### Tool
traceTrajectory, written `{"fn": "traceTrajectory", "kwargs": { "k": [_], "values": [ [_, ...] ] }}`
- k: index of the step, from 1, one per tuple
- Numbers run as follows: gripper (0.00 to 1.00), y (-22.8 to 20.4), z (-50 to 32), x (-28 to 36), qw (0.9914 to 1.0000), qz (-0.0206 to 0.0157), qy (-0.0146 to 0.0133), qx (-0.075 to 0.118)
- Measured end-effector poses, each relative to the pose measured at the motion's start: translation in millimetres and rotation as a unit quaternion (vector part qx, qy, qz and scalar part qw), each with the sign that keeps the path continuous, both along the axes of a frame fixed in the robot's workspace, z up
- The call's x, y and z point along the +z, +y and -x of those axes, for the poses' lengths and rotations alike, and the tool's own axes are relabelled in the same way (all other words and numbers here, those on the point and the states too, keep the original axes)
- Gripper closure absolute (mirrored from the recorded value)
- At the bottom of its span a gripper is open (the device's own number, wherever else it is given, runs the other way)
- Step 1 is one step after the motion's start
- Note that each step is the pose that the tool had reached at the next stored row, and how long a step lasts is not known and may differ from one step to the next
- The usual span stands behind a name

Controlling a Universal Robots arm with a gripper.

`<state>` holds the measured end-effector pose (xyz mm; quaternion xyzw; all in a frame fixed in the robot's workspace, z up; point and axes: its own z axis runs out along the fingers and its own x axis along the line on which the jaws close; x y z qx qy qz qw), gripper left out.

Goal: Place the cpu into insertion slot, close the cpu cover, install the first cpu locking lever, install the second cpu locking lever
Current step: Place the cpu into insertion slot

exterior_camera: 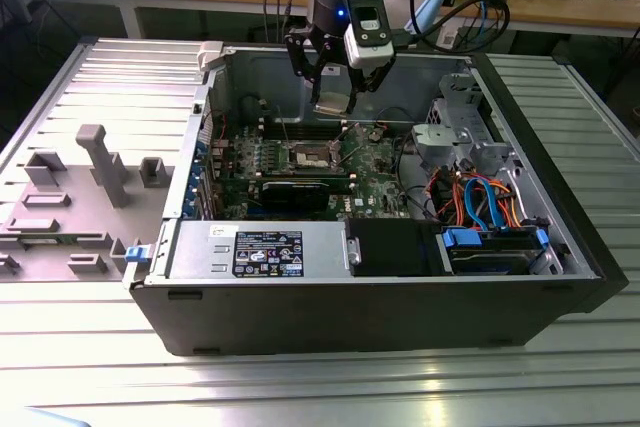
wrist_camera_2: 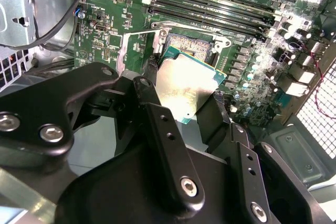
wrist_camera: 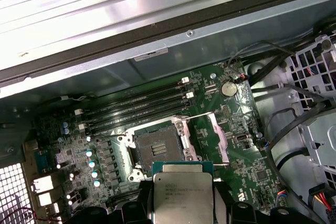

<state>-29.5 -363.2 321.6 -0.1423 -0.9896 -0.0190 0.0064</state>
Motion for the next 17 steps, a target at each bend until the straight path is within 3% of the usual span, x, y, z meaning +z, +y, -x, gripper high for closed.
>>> {"fn": "traceTrajectory", "kwargs": {
  "k": [17],
  "values": [
    [0.45,0.0,0.0,-0.4,0.99984,0.0000,0.0000,-0.018]
  ]
}}
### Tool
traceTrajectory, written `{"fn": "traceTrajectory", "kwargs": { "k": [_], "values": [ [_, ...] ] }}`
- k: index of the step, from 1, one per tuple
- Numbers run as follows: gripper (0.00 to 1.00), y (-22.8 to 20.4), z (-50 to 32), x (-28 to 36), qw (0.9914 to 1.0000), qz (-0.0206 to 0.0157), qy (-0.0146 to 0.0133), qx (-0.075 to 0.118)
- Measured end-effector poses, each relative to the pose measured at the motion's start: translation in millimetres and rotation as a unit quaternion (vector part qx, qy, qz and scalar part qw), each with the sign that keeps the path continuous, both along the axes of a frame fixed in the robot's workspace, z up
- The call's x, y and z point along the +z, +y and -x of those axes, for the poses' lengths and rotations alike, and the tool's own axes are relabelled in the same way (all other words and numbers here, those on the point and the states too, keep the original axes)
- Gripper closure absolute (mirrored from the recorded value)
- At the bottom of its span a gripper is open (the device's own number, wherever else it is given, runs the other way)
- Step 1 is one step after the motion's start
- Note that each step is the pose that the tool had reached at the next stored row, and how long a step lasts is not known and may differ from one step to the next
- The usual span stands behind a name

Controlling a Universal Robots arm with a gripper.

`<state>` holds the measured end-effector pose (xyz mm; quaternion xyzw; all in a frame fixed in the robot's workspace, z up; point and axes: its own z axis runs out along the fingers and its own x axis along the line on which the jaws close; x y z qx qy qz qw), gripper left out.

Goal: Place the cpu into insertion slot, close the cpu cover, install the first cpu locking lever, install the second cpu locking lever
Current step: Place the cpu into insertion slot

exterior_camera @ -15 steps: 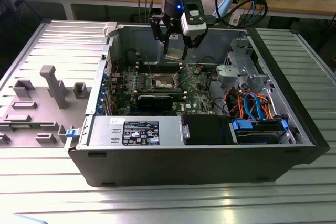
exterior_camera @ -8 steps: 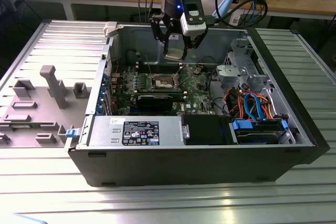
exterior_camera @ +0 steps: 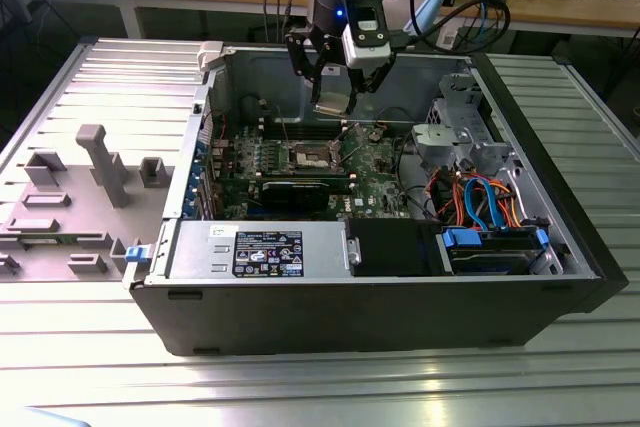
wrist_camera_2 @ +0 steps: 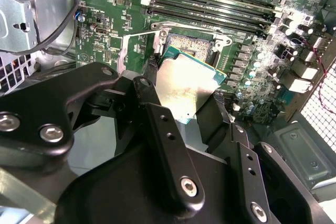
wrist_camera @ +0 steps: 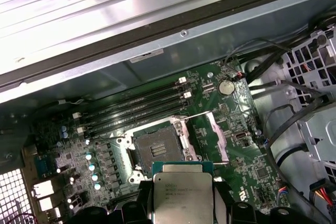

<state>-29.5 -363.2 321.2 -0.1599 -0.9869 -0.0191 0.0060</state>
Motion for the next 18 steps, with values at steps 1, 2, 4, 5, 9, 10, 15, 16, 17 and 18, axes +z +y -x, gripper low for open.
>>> {"fn": "traceTrajectory", "kwargs": {
  "k": [1,2,4,5,9,10,15,16,17,18],
  "values": [
    [0.45,0.0,0.0,0.0,1.00000,0.0000,0.0000,-0.001],
    [0.45,0.0,0.0,0.0,1.00000,0.0000,0.0000,-0.002],
    [0.45,0.0,0.0,0.0,0.99999,0.0000,0.0000,-0.004],
    [0.45,0.0,0.0,0.0,0.99999,0.0000,0.0000,-0.005],
    [0.45,0.0,0.0,-0.1,0.99997,0.0000,0.0000,-0.008],
    [0.45,0.0,0.0,-0.1,0.99996,0.0000,0.0000,-0.009],
    [0.45,0.0,0.0,-0.1,0.99993,0.0000,0.0000,-0.011],
    [0.45,0.0,0.0,-0.1,0.99993,0.0000,0.0000,-0.012],
    [0.45,0.0,0.0,-0.1,0.99992,0.0000,0.0000,-0.012],
    [0.45,0.0,0.0,-0.1,0.99992,0.0000,0.0000,-0.013]
  ]
}}
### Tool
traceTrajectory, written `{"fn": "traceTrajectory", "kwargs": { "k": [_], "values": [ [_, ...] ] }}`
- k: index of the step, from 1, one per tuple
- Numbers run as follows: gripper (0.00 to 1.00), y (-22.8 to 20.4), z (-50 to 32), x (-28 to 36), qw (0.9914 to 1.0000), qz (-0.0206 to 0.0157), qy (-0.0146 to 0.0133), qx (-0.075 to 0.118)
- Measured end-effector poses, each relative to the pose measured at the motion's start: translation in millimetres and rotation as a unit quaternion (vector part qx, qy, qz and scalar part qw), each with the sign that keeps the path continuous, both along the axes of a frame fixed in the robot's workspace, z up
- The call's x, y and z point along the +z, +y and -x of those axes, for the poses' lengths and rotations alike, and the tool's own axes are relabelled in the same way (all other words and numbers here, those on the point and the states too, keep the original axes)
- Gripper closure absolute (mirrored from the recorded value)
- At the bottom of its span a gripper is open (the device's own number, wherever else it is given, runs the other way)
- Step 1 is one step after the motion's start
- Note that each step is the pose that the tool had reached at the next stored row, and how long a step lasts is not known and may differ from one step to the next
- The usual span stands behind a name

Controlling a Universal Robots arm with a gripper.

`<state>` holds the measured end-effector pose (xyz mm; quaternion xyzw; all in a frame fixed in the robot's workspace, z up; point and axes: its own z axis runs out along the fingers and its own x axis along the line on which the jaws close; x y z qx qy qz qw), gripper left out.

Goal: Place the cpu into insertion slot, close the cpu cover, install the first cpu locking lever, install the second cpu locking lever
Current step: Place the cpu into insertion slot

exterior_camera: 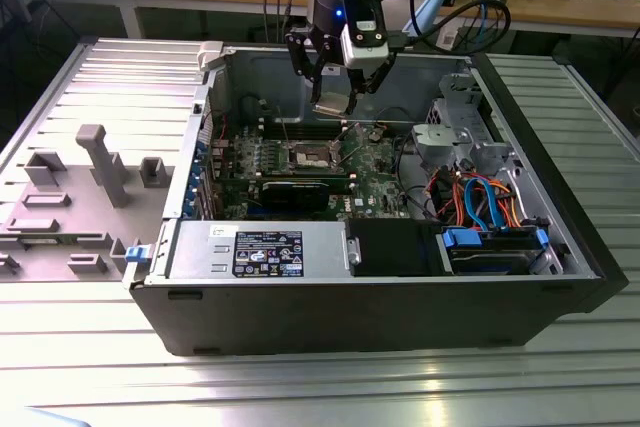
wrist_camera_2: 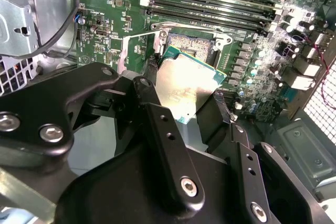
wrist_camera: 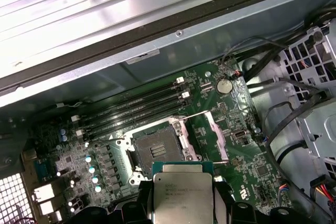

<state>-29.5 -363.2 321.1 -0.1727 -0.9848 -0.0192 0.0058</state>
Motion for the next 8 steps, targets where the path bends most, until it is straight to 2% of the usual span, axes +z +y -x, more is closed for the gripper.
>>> {"fn": "traceTrajectory", "kwargs": {
  "k": [8],
  "values": [
    [0.45,0.0,0.0,0.0,0.99999,0.0000,0.0000,-0.003]
  ]
}}
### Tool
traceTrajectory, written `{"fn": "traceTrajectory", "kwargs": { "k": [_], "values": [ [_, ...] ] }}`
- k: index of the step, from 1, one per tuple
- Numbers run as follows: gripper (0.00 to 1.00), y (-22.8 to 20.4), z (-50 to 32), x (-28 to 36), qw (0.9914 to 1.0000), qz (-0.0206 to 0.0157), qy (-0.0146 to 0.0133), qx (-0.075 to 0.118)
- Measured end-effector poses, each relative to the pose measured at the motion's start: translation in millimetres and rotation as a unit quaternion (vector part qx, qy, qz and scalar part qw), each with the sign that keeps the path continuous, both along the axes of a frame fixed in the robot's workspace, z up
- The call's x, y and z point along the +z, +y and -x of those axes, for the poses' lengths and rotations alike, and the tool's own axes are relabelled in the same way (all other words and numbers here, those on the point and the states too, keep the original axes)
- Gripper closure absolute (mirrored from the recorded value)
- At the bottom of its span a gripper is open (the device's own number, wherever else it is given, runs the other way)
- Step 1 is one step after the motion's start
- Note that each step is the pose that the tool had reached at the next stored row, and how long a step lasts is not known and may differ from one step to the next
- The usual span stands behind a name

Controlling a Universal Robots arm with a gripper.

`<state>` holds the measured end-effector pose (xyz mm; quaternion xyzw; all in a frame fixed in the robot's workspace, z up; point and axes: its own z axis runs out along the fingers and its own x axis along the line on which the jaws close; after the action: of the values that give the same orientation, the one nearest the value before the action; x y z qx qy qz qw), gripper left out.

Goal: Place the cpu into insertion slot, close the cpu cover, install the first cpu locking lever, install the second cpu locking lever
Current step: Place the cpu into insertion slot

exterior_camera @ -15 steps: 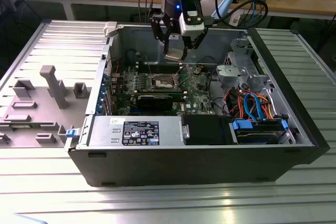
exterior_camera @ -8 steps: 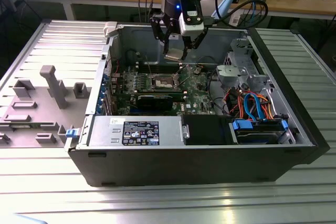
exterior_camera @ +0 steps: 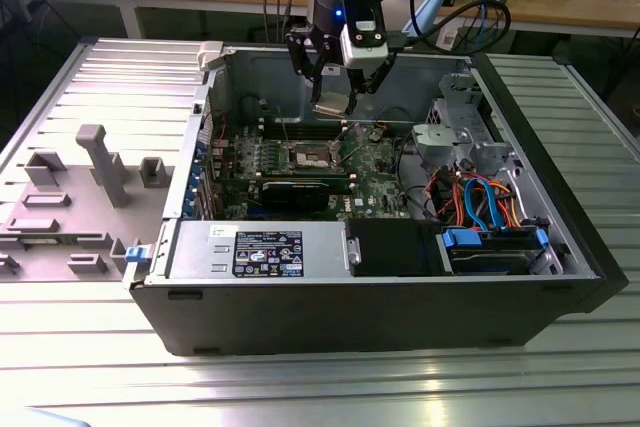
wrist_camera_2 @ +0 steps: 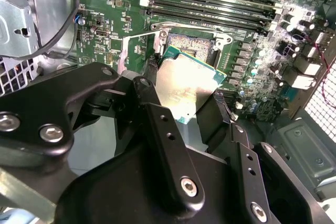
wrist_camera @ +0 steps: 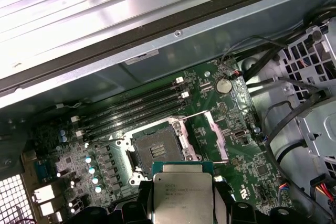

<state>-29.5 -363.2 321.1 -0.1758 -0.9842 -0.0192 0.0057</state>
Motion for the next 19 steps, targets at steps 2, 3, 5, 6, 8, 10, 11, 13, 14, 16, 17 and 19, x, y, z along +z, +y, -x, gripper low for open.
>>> {"fn": "traceTrajectory", "kwargs": {
  "k": [2,3,5,6,8,10,11,13,14,16,17,19],
  "values": [
    [0.45,0.0,0.0,0.0,1.00000,0.0000,0.0000,-0.001],
    [0.45,0.0,0.0,0.0,1.00000,0.0000,0.0000,-0.001],
    [0.45,0.0,0.0,0.0,1.00000,0.0000,0.0000,-0.001],
    [0.45,0.0,0.0,0.0,1.00000,0.0000,0.0000,-0.002],
    [0.45,0.0,0.0,0.0,1.00000,0.0000,0.0000,-0.002],
    [0.45,0.0,0.0,0.0,1.00000,0.0000,0.0000,-0.003],
    [0.45,0.0,0.0,0.0,0.99999,0.0000,0.0000,-0.003],
    [0.45,0.0,0.0,0.0,0.99999,0.0000,0.0000,-0.004],
    [0.45,0.0,0.0,0.0,0.99999,0.0000,0.0000,-0.004],
    [0.45,0.0,0.0,0.0,0.99999,0.0000,0.0000,-0.005],
    [0.45,0.0,0.0,0.0,0.99998,0.0000,0.0000,-0.006],
    [0.45,0.0,0.0,0.0,0.99998,0.0000,0.0000,-0.006]
  ]
}}
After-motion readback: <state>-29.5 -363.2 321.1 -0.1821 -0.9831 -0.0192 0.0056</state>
